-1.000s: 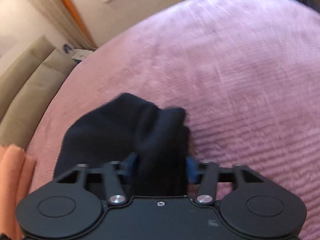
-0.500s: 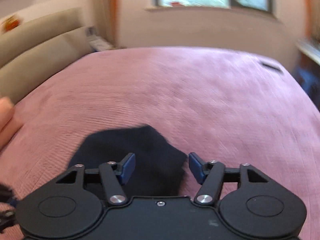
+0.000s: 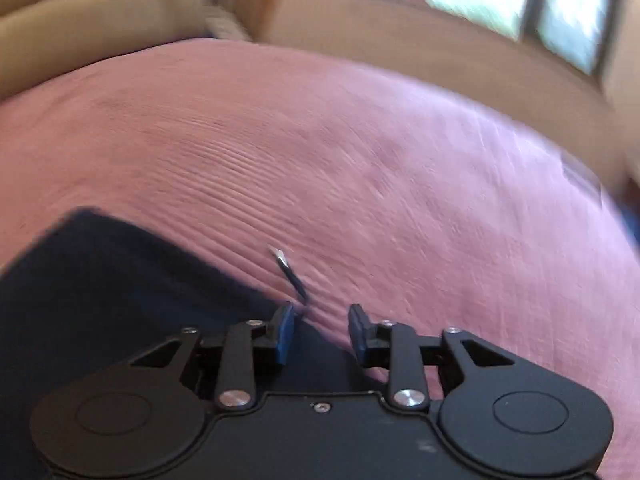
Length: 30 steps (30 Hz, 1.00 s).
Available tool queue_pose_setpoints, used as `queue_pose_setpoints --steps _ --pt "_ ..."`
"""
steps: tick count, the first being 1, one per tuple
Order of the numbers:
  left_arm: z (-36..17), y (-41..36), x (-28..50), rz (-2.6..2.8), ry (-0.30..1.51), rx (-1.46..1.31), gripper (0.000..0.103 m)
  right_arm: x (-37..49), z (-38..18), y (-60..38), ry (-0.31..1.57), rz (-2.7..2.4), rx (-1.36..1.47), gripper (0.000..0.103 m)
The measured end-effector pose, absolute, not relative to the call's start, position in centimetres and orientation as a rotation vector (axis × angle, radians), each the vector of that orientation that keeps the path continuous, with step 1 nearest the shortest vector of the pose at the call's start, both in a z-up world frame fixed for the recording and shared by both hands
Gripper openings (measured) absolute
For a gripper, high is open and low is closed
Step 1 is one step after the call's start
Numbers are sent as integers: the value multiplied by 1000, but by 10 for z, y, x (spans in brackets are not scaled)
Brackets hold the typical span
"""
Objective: Fold large clothes
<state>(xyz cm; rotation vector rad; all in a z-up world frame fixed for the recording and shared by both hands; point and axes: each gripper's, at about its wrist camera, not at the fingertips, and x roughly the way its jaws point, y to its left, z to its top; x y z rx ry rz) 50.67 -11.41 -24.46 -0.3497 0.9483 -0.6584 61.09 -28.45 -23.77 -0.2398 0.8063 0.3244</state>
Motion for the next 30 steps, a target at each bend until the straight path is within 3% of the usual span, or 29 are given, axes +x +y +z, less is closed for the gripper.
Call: queue_pose_setpoints --steps 4,7,12,14,18,20,24,26,30 --pt "-243 -96 501 -647 981 -408 15 609 -233 -328 848 196 -226 34" --pt "-233 -88 499 -652 999 -419 16 559 -169 -338 768 225 -177 35" --pt "-206 -99 496 -663 912 -372 16 501 -128 -312 773 372 -109 34" --pt "-208 -104 503 -666 915 -414 17 473 -128 -289 780 421 -140 22" --pt "-241 -119 512 -689 996 -407 16 453 -174 -267 895 443 -182 21" --pt "-254 -117 509 -691 1005 -432 12 448 -182 -272 920 432 -188 10" --pt "-266 -113 494 -712 1079 -473 12 435 -193 -298 1010 363 -149 10" --pt "-271 -115 480 -700 1111 -420 12 429 -186 -303 1031 322 -167 15" --pt "-279 -110 463 -663 1165 -375 12 404 -160 -305 1017 335 -109 15"
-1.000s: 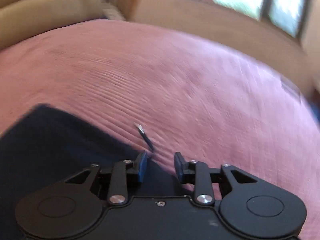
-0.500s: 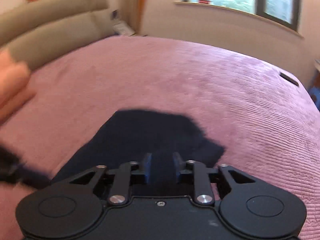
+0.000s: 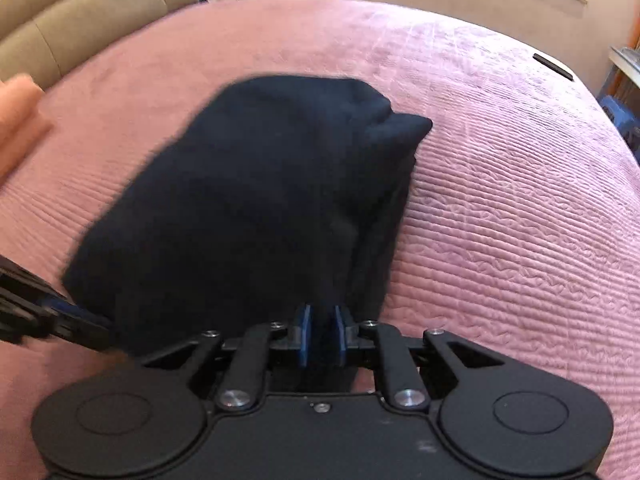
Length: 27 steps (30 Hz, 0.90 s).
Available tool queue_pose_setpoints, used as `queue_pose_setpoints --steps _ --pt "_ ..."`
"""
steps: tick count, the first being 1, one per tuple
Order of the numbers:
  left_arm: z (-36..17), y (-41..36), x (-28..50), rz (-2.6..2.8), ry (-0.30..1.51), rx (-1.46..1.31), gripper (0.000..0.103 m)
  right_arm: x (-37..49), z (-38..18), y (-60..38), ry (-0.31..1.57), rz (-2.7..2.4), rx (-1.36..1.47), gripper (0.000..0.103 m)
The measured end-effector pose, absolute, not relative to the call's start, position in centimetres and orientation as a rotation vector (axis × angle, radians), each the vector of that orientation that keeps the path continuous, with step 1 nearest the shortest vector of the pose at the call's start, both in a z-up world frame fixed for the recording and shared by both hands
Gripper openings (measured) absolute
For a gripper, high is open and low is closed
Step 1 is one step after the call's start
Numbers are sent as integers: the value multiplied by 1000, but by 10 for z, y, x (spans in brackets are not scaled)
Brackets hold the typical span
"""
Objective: Fold large clothes
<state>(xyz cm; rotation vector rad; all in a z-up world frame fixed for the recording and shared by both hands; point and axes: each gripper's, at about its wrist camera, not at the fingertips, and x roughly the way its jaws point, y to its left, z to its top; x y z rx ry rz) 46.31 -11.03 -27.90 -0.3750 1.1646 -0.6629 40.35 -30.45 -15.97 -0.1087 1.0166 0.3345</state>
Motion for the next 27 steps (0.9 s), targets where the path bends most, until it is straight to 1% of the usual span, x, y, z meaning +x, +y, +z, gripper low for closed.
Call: queue_pose_setpoints --steps 3,4,5,6,7,8,13,17,19,22,23,25,26,27 --pt "-276 -102 456 -649 1174 -362 14 389 -153 -303 995 319 -122 18" --pt "-270 -97 455 -649 1165 -361 15 387 -153 -304 987 295 -132 28" --pt "-263 -91 455 -642 1154 -356 18 389 -159 -310 989 276 -122 35" --pt "-255 -86 457 -637 1139 -350 28 390 -159 -315 996 256 -97 51" --pt "-247 -80 460 -628 1123 -342 33 395 -160 -326 1000 239 -52 69" --pt "-238 -75 463 -622 1117 -333 37 398 -159 -333 1000 228 -13 76" --pt "-228 -82 487 -638 1216 -285 38 427 -154 -367 1014 201 209 78" --pt "-218 -97 481 -710 1263 -155 51 446 -156 -368 1009 245 315 78" --pt "-211 -95 472 -759 1275 -141 53 452 -154 -361 1005 273 317 78" --pt "-195 -87 471 -758 1215 -162 54 460 -160 -352 1004 298 292 78" --pt "-188 -85 477 -744 1167 -179 58 464 -164 -351 1012 301 291 78" --pt "-181 -81 494 -733 1067 -241 69 468 -171 -350 1033 306 299 78" --pt "-181 -81 505 -695 1023 -261 81 468 -173 -350 1035 308 304 78" --pt "-185 -82 515 -642 997 -265 84 468 -174 -351 1034 310 304 78"
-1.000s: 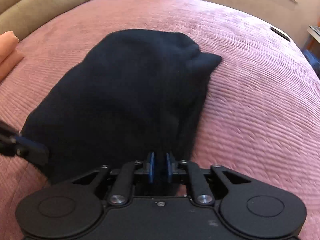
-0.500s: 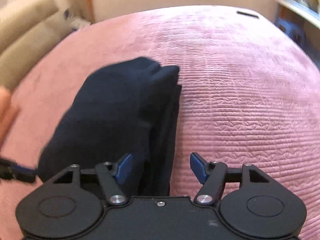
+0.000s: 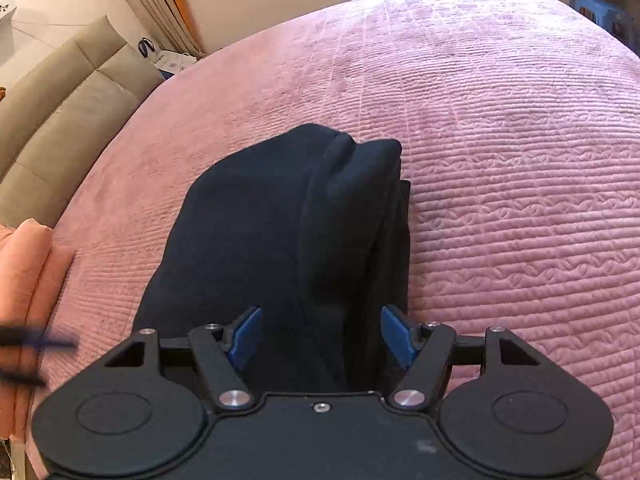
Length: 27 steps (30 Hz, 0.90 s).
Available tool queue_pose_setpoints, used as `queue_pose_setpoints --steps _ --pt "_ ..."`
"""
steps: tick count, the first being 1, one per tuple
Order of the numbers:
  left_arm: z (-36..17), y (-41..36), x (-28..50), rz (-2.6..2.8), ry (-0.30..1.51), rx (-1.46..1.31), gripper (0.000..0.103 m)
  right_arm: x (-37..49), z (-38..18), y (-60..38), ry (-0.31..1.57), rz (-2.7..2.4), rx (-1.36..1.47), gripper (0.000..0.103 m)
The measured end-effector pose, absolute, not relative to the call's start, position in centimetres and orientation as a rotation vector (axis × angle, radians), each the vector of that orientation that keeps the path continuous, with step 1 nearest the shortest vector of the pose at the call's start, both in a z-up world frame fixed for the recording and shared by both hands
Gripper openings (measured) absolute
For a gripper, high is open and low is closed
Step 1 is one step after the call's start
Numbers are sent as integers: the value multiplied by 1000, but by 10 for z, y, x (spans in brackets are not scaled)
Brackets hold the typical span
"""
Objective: Fold large clothes
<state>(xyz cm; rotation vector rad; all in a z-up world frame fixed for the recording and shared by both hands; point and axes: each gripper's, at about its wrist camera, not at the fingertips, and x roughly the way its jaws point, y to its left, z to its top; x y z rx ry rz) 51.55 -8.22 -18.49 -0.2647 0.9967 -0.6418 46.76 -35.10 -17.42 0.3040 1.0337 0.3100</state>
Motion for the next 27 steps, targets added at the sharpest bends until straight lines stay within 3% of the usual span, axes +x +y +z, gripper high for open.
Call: queue_pose_setpoints --steps 7,9,11,12,13,14,27 --pt "-245 -96 559 -562 1070 -305 85 473 -194 -356 1052 332 278 80" --pt "-258 -97 566 -567 1093 -325 98 477 -202 -357 1060 343 277 81" --pt "-269 -94 573 -596 1120 -349 102 480 -206 -358 1071 348 284 84" --pt "-274 -94 579 -614 1134 -370 103 487 -219 -362 1103 364 314 88" --pt "-279 -91 582 -629 1143 -390 103 491 -225 -364 1126 365 326 102" --pt "-286 -90 585 -652 1143 -401 103 495 -232 -367 1144 362 341 103" --pt "-337 -82 618 -810 1182 -676 103 512 -252 -377 1146 552 421 102"
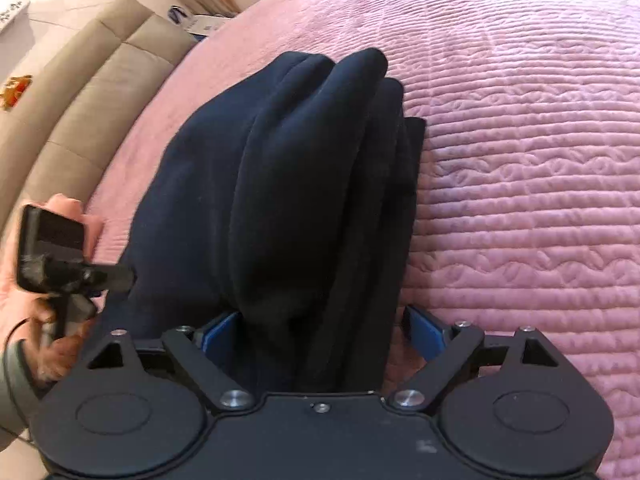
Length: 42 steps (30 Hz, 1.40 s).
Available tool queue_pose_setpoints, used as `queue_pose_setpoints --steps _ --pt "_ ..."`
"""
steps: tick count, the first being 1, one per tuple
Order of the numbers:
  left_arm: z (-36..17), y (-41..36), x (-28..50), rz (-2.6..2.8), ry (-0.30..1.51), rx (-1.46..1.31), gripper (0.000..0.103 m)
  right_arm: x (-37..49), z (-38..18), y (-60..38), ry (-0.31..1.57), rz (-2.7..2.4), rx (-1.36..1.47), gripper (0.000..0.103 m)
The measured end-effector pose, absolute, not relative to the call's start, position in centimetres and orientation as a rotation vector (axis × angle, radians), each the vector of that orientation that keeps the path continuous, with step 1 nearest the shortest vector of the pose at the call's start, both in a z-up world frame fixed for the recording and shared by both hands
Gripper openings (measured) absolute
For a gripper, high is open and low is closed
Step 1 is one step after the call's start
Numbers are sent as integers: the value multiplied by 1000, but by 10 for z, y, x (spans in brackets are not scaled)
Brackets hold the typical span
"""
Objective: Fold large clothes
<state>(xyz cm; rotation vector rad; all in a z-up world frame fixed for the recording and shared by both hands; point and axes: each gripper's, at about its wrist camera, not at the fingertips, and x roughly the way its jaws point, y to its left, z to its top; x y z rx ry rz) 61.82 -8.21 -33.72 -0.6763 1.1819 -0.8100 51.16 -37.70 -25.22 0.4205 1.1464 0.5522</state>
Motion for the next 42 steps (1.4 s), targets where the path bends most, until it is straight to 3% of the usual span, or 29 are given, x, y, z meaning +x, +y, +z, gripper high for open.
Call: queue_pose_setpoints --steps 2,3,4,7,9,11,19,25,37,39,42 --pt "-345 -79 622 -831 1169 -738 103 512 -259 -378 1149 615 503 92" --pt "-347 -78 621 -829 1160 -748 101 512 -265 -379 1162 636 567 79" --pt "-347 -79 620 -829 1146 -737 99 510 -268 -379 1161 631 599 76" --pt "-343 -75 607 -822 1076 -701 74 501 -260 -379 1111 621 586 61" --pt "-334 -67 596 -843 1018 -701 53 491 -244 -375 1062 607 555 56" --pt "-322 -60 586 -881 976 -709 49 481 -228 -371 1021 609 548 54" --pt "-263 -10 516 -949 874 -763 50 402 -149 -332 928 650 509 54" --pt "-250 35 455 -962 902 -788 52 337 -132 -287 945 664 485 54" --pt "-332 82 358 -906 912 -823 55 262 -196 -252 1001 646 454 54" --pt "-349 86 350 -866 920 -863 60 257 -204 -251 990 637 459 55" --pt "-369 98 345 -830 884 -1003 60 253 -206 -254 992 609 499 71"
